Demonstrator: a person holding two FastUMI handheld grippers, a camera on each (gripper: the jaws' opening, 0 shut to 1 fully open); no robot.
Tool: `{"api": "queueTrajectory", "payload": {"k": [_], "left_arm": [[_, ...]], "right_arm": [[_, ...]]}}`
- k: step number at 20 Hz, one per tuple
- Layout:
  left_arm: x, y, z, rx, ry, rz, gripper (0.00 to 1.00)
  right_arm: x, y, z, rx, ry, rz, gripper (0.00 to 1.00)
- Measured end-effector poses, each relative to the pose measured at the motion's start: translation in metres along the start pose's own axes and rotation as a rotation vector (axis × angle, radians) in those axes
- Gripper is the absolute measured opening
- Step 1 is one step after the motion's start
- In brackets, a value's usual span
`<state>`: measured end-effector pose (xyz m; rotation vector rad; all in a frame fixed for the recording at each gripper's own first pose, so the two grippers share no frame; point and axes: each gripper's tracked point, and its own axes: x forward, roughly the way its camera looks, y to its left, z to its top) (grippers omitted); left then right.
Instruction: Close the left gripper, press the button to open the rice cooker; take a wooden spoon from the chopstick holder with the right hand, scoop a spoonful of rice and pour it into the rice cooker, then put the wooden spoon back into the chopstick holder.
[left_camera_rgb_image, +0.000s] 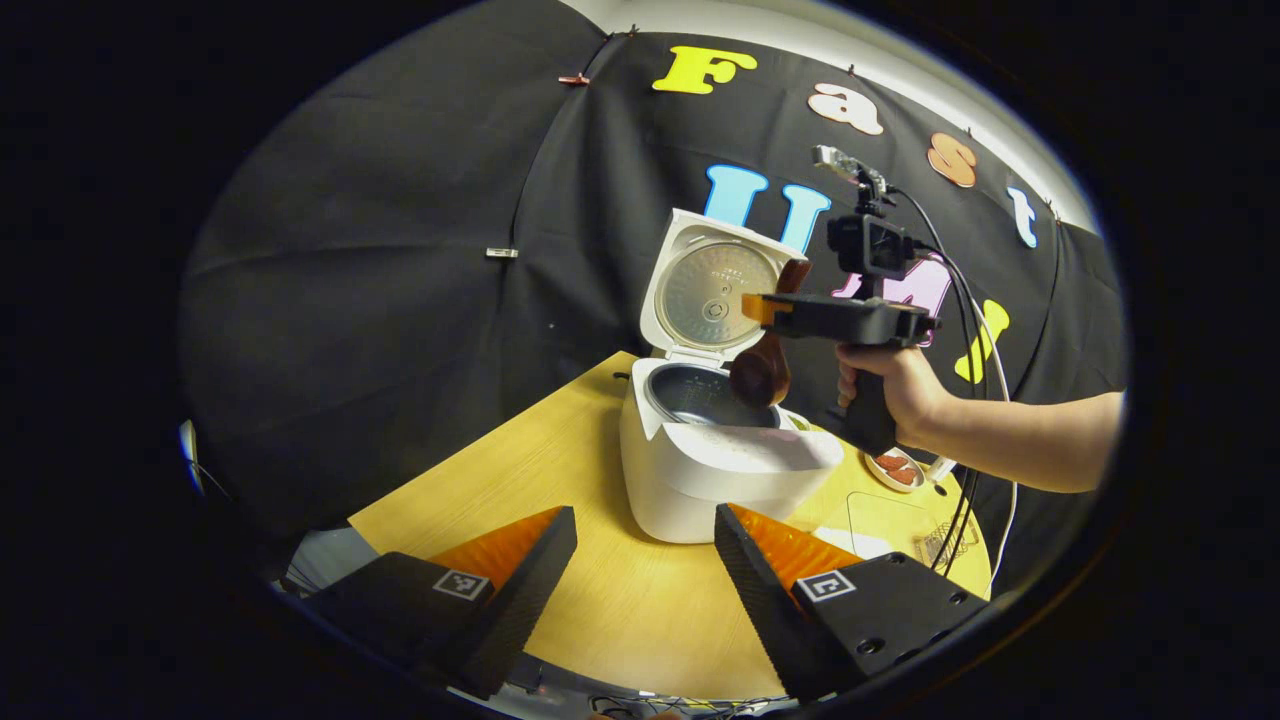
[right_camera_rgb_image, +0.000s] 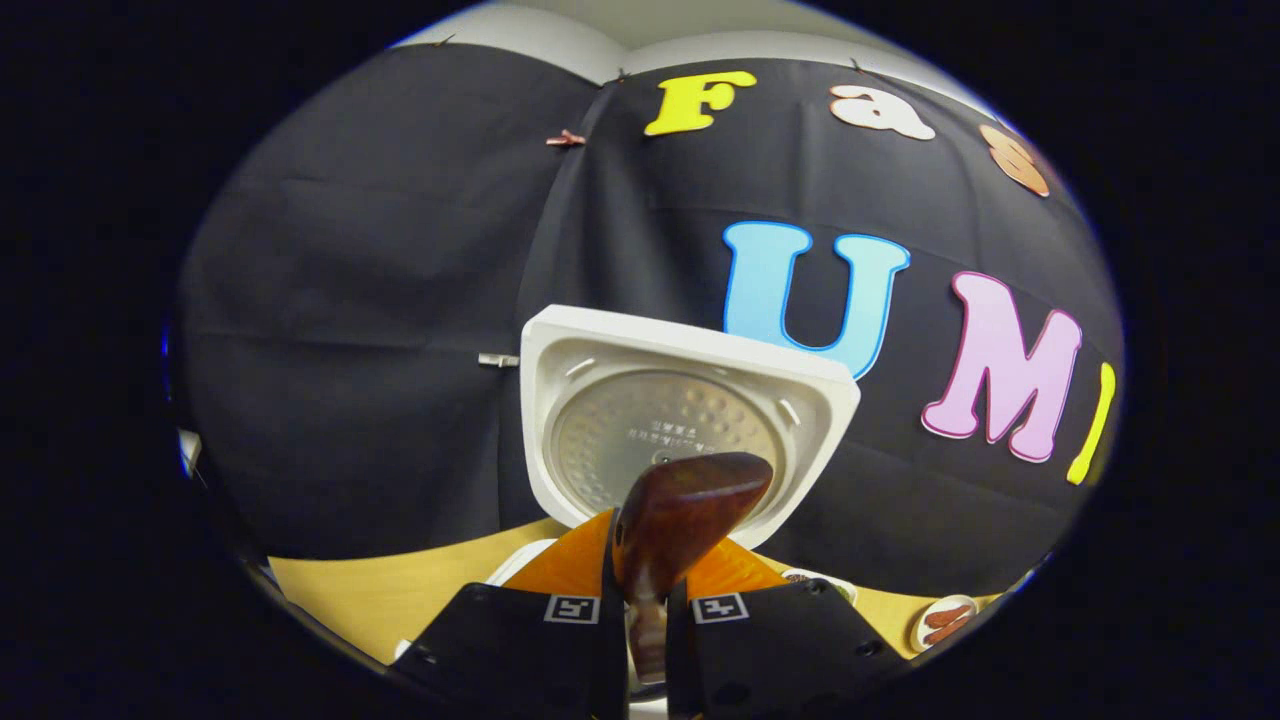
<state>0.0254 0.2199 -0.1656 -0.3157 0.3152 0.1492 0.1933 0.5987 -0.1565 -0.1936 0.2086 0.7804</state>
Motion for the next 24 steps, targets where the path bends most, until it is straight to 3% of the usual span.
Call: {"api": "queueTrajectory", "payload": {"k": [6, 13, 20, 24], "left_arm": [[-0.003, -0.029, 0.003, 0.004, -0.003, -0.04, 0.96], [-0.003, -0.085, 0.009, 0.025, -0.013, -0.111, 0.96], [0.0, -0.145, 0.008, 0.066, -0.023, -0.14, 0.96], [-0.002, -0.175, 0.001, 0.07, -0.027, -0.136, 0.96]], "right_arm": [[-0.059, -0.053, 0.039, 0.213, -0.03, -0.026, 0.19], [-0.162, -0.144, 0.066, 0.403, -0.078, -0.109, 0.19], [-0.274, -0.262, 0.035, 0.478, -0.075, -0.303, 0.18], [-0.325, -0.33, -0.004, 0.523, -0.061, -0.429, 0.19]]}}
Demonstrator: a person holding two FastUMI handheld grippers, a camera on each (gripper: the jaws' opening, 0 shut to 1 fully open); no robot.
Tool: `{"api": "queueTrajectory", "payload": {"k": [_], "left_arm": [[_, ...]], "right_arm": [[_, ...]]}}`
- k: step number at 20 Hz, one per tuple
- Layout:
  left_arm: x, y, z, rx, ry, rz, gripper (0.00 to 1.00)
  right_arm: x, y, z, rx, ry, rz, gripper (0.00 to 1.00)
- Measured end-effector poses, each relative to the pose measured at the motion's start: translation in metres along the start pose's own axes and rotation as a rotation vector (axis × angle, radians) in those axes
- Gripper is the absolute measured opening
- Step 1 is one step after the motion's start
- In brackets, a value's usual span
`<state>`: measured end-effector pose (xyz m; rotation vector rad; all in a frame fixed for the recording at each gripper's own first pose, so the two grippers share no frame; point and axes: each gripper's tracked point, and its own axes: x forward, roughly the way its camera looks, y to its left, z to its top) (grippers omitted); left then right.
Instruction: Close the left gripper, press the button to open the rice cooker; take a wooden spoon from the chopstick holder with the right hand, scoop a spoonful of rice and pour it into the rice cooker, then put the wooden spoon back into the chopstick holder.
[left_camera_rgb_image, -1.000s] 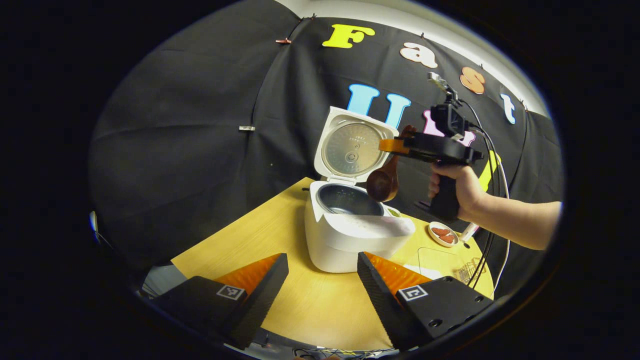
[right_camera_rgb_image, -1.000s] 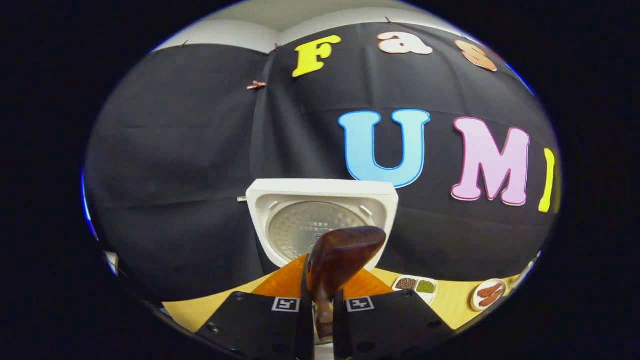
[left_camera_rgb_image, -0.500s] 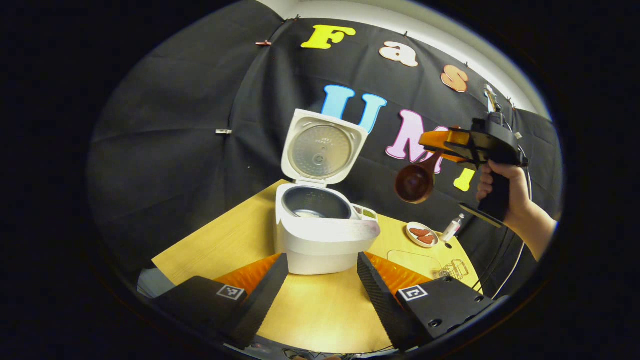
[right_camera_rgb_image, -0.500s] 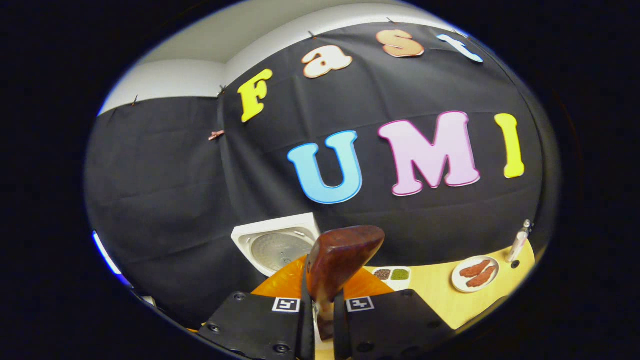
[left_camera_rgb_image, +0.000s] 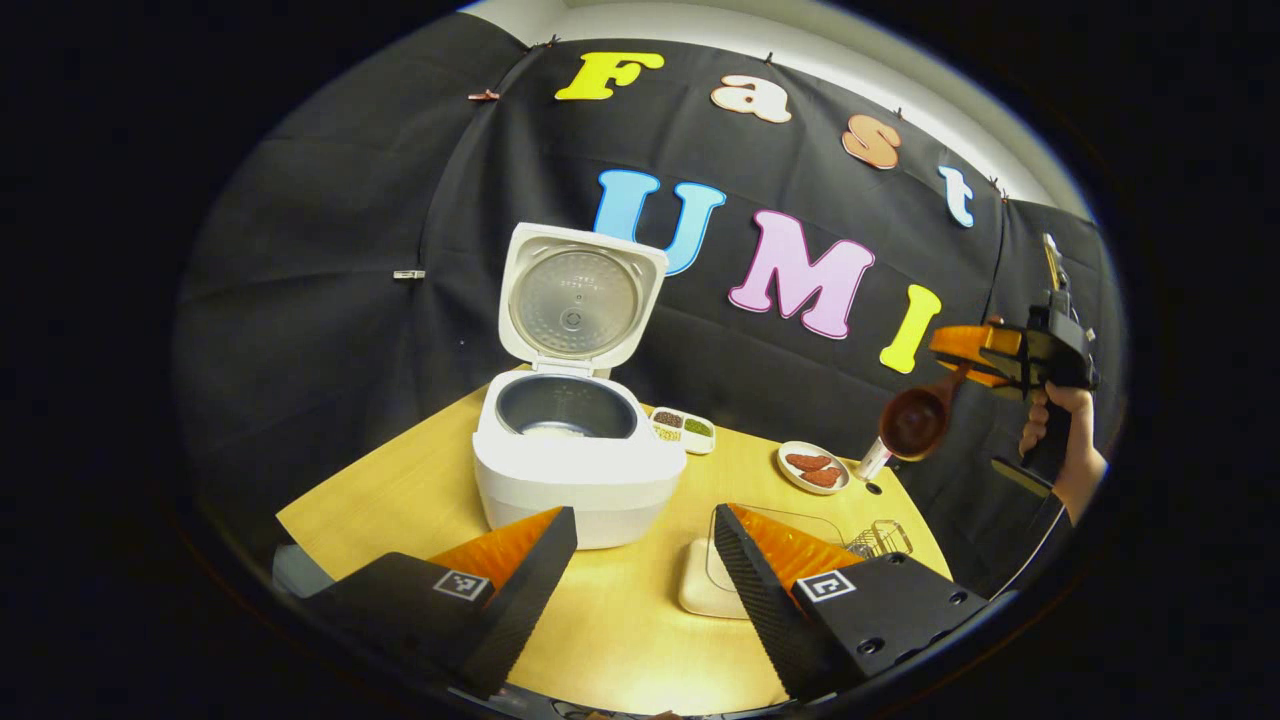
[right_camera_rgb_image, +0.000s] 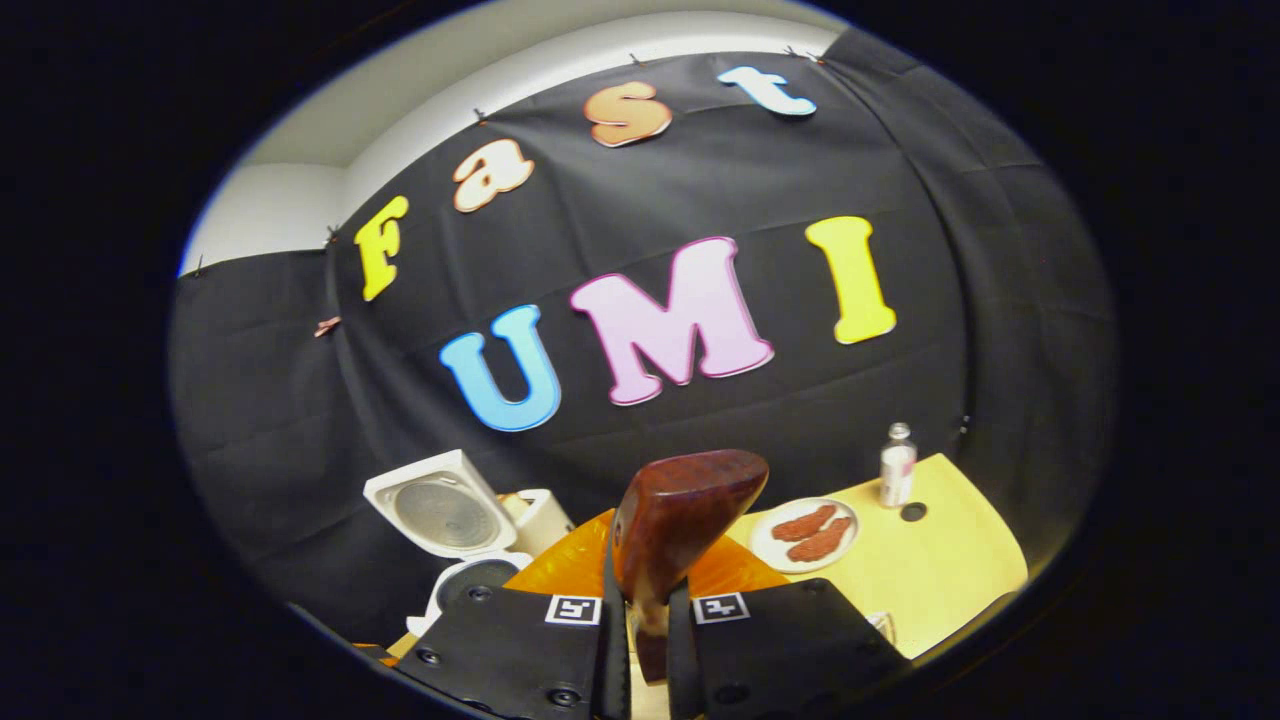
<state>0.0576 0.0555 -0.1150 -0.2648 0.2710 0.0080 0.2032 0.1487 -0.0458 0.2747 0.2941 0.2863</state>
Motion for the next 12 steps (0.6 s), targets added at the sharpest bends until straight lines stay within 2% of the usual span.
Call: {"api": "queueTrajectory", "payload": {"k": [3, 6, 11, 12], "left_arm": [[0.001, -0.016, 0.0, 0.015, -0.006, 0.026, 0.96], [-0.001, -0.03, 0.001, 0.013, -0.01, 0.057, 0.96], [-0.009, -0.044, 0.002, 0.025, -0.022, 0.114, 0.96], [-0.012, -0.046, 0.003, 0.029, -0.023, 0.127, 0.96]], "right_arm": [[-0.006, -0.064, -0.01, 0.001, 0.011, -0.089, 0.18], [-0.009, -0.116, -0.032, 0.051, 0.036, -0.162, 0.19], [0.006, -0.176, -0.085, 0.116, 0.107, -0.233, 0.18], [0.011, -0.184, -0.097, 0.115, 0.127, -0.242, 0.14]]}}
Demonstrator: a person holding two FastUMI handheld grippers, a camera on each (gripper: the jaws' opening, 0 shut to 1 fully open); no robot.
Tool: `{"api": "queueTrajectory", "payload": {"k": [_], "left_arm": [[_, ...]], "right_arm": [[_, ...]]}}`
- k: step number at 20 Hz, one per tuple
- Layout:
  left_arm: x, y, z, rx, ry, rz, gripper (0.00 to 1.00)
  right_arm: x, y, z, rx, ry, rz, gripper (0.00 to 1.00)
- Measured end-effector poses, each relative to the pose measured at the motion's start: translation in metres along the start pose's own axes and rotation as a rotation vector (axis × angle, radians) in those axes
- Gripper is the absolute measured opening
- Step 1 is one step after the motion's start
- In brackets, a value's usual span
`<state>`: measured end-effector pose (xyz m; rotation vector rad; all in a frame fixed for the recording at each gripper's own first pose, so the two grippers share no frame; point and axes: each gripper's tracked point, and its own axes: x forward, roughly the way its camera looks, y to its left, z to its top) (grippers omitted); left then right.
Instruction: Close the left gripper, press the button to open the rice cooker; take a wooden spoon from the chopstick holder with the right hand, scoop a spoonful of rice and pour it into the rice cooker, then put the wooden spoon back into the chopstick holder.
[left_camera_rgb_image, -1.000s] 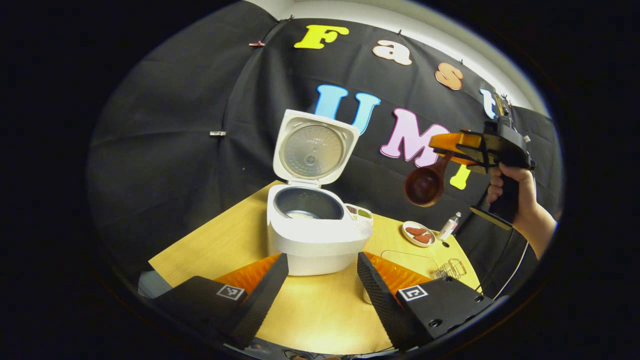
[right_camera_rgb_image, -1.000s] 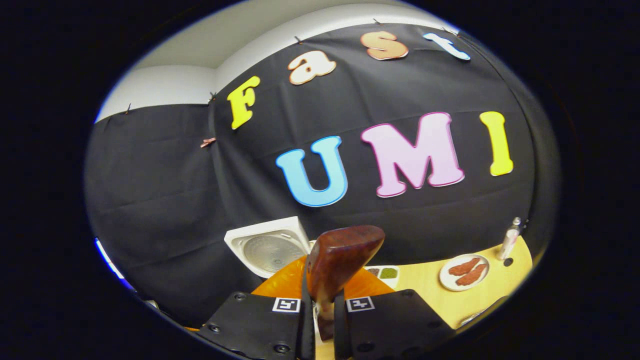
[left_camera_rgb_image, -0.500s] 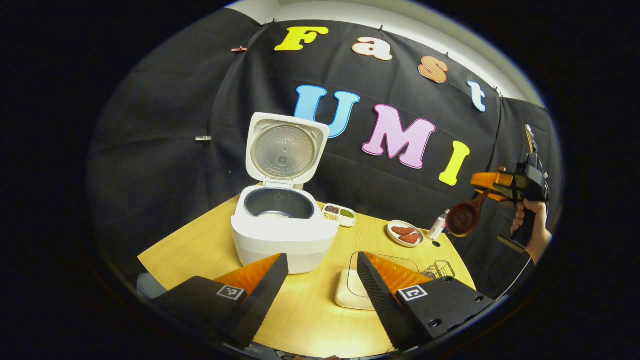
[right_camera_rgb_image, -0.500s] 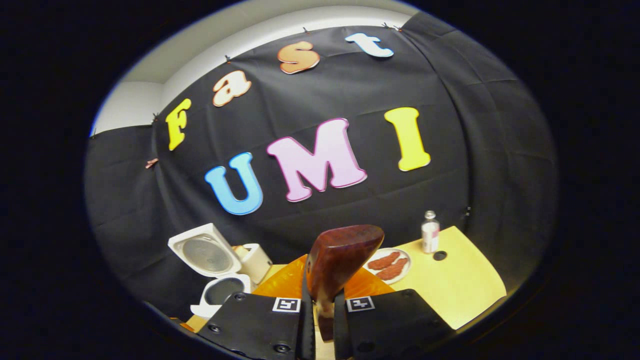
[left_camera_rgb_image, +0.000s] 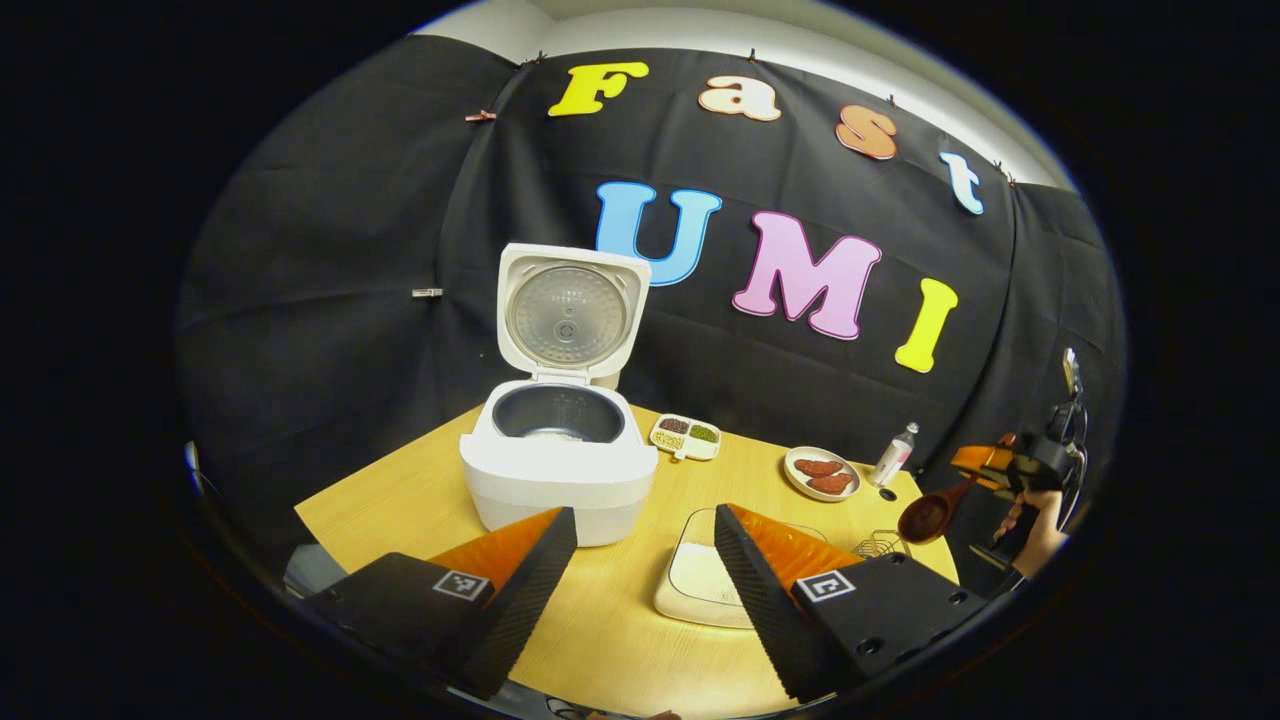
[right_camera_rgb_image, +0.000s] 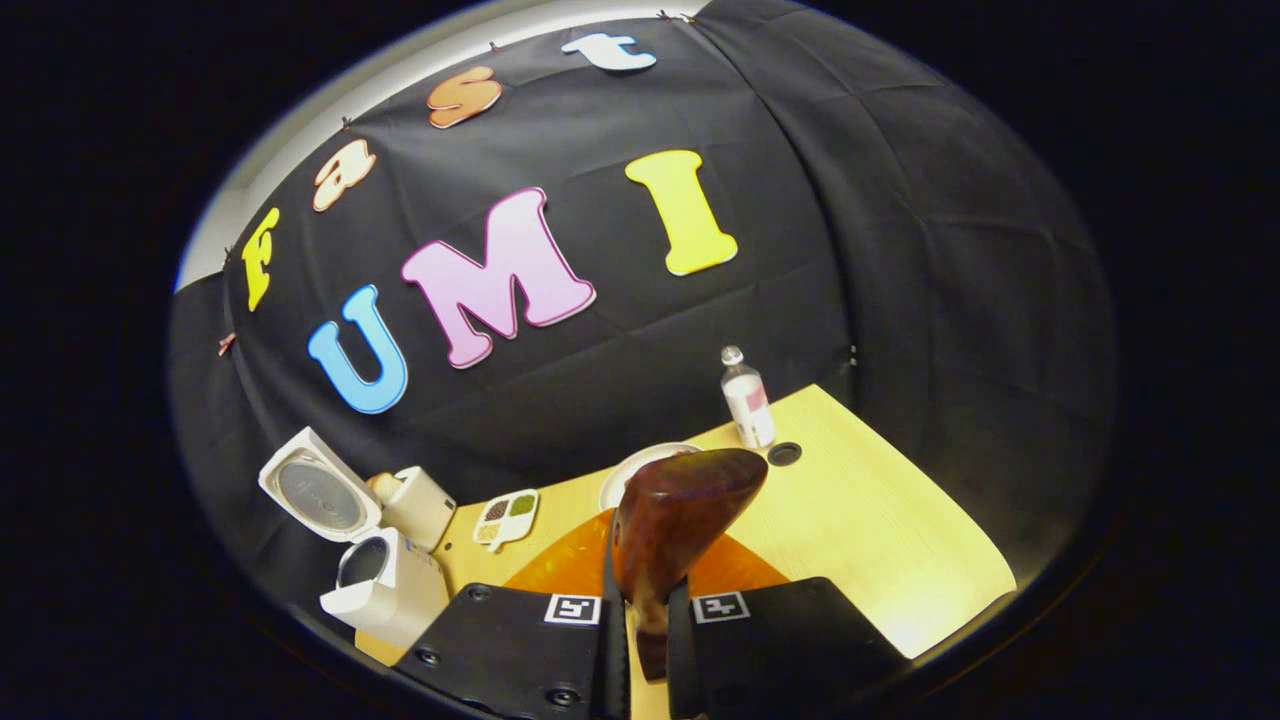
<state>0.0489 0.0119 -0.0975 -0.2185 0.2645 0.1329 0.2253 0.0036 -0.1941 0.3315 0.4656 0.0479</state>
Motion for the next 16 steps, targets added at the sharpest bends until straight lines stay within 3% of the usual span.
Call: {"api": "queueTrajectory", "payload": {"k": [2, 10, 11, 14, 16], "left_arm": [[-0.005, -0.002, 0.001, 0.008, -0.004, 0.028, 0.96], [-0.028, -0.006, -0.014, -0.01, 0.013, 0.114, 0.95], [-0.03, -0.006, -0.017, -0.016, 0.017, 0.123, 0.95], [-0.036, -0.002, -0.016, -0.034, 0.014, 0.142, 0.96], [-0.038, 0.001, -0.012, -0.036, 0.004, 0.145, 0.95]], "right_arm": [[0.013, -0.013, -0.02, 0.009, 0.043, -0.016, 0.19], [0.048, -0.037, -0.064, 0.047, 0.069, -0.06, 0.19], [0.051, -0.04, -0.067, 0.061, 0.07, -0.066, 0.15], [0.046, -0.052, -0.076, 0.107, 0.08, -0.099, 0.22], [0.044, -0.048, -0.085, 0.103, 0.106, -0.08, 0.18]]}}
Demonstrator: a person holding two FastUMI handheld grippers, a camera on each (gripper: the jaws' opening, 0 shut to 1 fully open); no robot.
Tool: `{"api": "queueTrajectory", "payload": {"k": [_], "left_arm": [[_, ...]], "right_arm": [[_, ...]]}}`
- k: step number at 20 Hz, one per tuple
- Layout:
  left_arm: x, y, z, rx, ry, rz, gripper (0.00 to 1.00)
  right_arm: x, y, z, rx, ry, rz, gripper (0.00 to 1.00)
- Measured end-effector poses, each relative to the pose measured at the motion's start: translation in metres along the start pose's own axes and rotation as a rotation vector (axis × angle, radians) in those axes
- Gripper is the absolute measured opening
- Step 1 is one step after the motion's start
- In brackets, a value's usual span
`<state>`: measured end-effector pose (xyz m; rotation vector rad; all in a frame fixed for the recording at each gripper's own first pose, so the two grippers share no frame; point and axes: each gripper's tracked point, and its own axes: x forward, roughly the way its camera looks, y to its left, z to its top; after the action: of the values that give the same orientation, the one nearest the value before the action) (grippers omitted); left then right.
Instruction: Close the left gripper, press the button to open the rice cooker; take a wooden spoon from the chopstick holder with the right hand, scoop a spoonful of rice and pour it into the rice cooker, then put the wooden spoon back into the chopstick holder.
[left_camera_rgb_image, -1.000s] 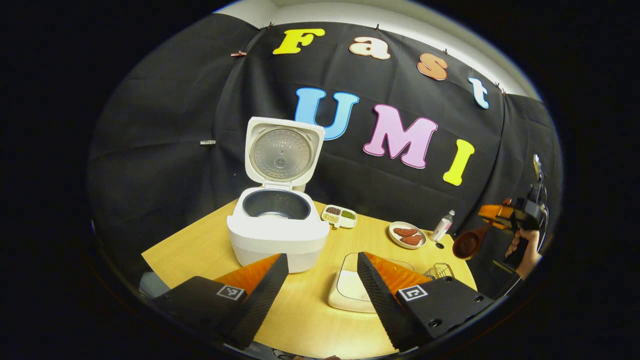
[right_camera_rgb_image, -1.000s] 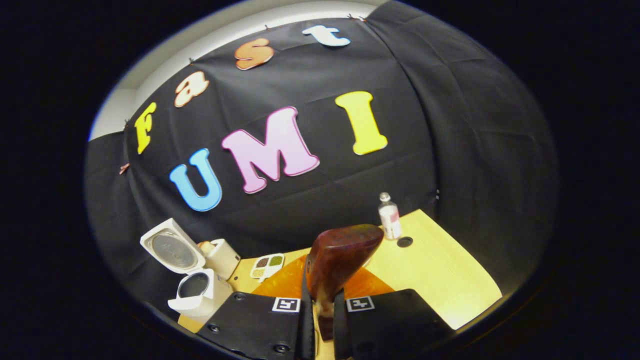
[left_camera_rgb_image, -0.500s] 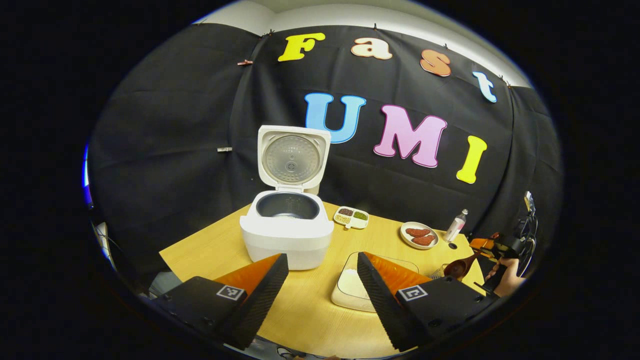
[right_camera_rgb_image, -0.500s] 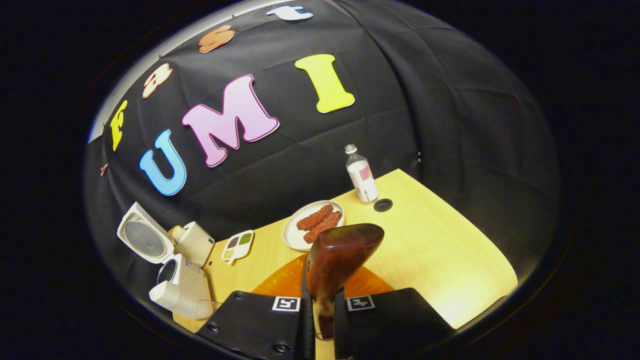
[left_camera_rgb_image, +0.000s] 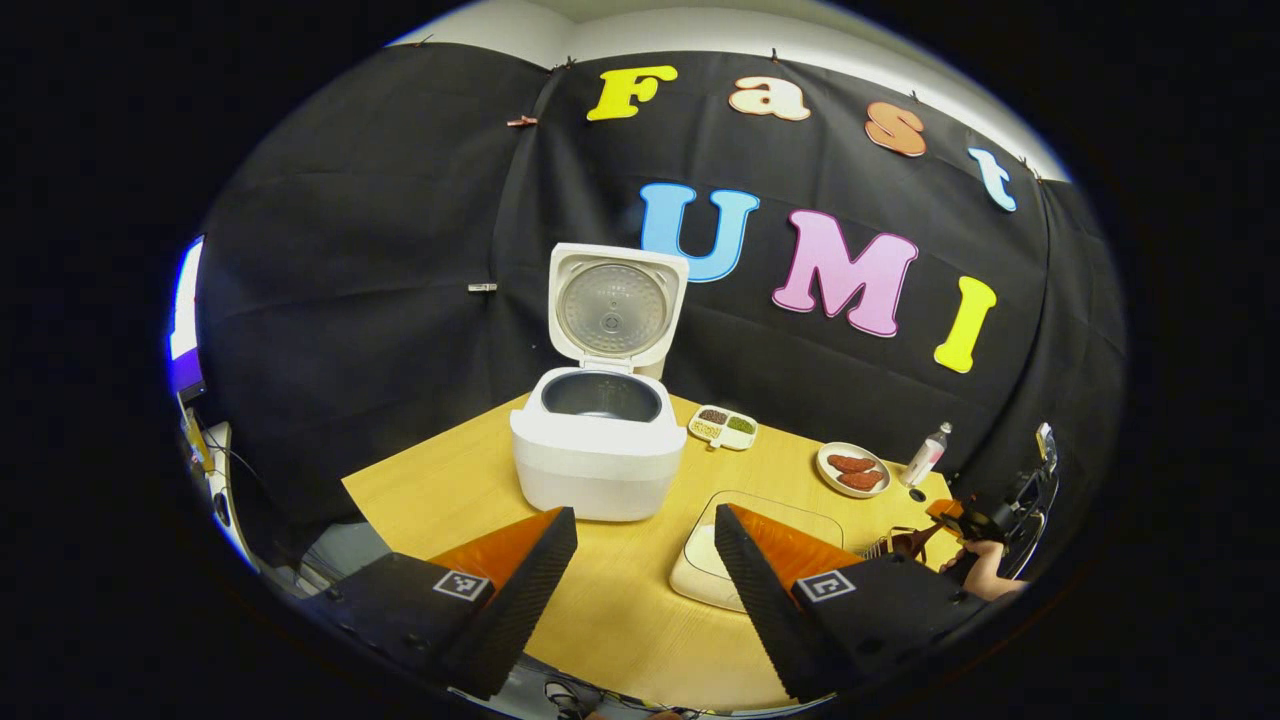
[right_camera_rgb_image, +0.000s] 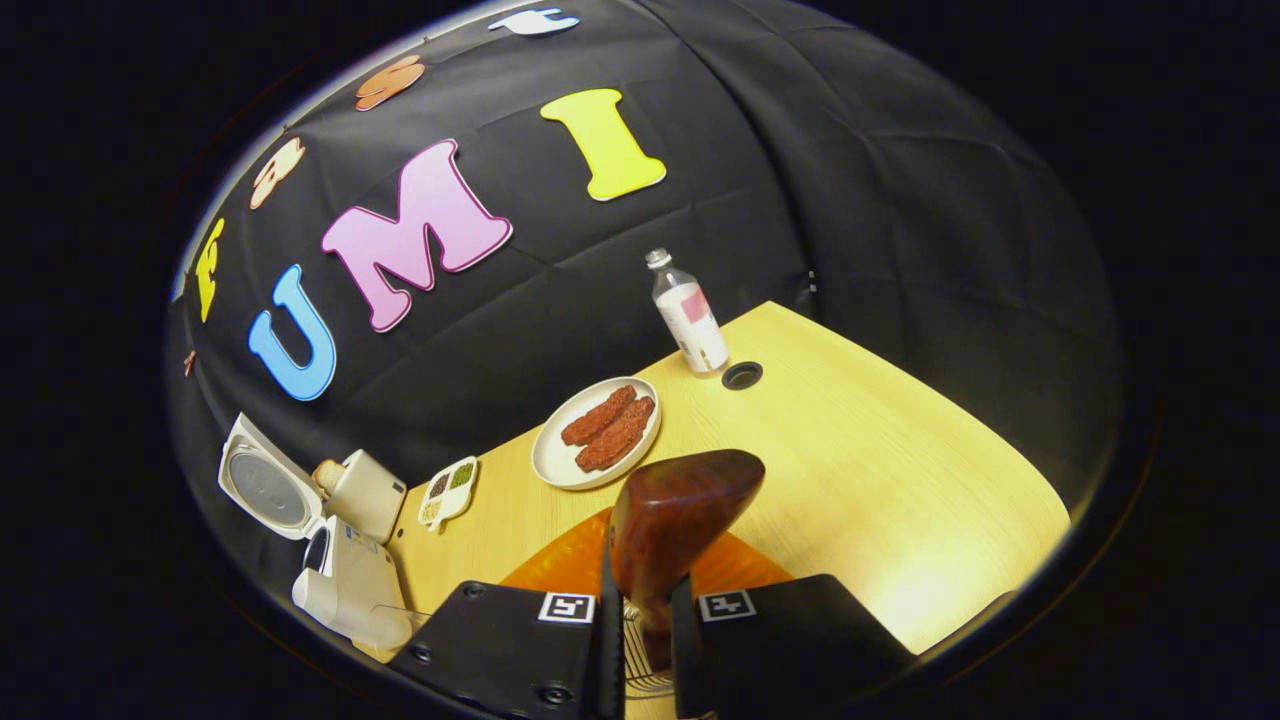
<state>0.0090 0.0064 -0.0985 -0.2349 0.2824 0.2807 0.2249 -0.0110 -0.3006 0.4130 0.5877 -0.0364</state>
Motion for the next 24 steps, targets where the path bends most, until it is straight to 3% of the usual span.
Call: {"api": "queueTrajectory", "payload": {"k": [1, 2, 6, 9, 13, 24], "left_arm": [[0.002, 0.002, 0.001, 0.001, -0.004, -0.001, 0.96], [0.004, 0.004, 0.003, -0.001, -0.003, -0.003, 0.95], [0.015, 0.01, 0.021, 0.0, -0.026, -0.024, 0.96], [0.032, 0.024, 0.047, 0.043, -0.075, -0.018, 0.96], [0.055, 0.037, 0.086, 0.022, -0.132, -0.027, 0.96], [0.139, 0.074, 0.267, 0.069, -0.32, -0.011, 0.95]], "right_arm": [[-0.007, 0.003, 0.002, -0.006, -0.005, 0.009, 0.24], [-0.004, 0.002, 0.001, -0.012, -0.009, 0.009, 0.21], [-0.025, -0.002, 0.01, -0.038, -0.032, -0.019, 0.97], [-0.049, -0.012, 0.017, -0.079, -0.061, -0.056, 0.98], [-0.094, -0.025, 0.036, -0.173, -0.124, -0.085, 0.98], [-0.229, -0.006, 0.103, -0.426, -0.371, -0.126, 0.98]]}}
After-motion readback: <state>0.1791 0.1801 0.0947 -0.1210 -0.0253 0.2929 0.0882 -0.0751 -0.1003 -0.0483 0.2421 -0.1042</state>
